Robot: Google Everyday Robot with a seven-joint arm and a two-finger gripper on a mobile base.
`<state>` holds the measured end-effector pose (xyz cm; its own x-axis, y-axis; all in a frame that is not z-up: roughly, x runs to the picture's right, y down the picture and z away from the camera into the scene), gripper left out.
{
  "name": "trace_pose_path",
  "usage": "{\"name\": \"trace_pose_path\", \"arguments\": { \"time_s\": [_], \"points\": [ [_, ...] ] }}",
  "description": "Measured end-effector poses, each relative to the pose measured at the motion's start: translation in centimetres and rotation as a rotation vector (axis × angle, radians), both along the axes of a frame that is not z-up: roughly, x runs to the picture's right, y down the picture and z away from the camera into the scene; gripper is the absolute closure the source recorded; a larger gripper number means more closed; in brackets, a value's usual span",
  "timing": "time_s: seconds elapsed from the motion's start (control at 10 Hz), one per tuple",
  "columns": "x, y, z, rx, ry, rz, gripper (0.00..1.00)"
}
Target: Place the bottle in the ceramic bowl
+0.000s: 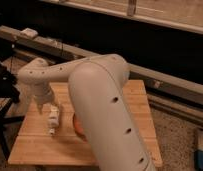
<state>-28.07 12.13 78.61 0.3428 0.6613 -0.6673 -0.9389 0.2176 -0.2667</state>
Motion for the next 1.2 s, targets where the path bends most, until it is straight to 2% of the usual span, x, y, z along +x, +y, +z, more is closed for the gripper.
{"name": "trace_pose_path", "arguments": {
  "time_s": [0.2, 0.6, 0.9, 1.2],
  "points": [
    [-0.7, 1.0, 1.2, -0.01, -0.003, -0.01, 0.35],
    [-0.9, 1.4, 3.1, -0.023, -0.001, -0.005, 0.35],
    [0.4, 0.8, 5.3, -0.035, 0.022, 0.012, 0.35],
    [0.3, 1.6, 6.8, -0.056, 0.025, 0.009, 0.35]
  ]
}}
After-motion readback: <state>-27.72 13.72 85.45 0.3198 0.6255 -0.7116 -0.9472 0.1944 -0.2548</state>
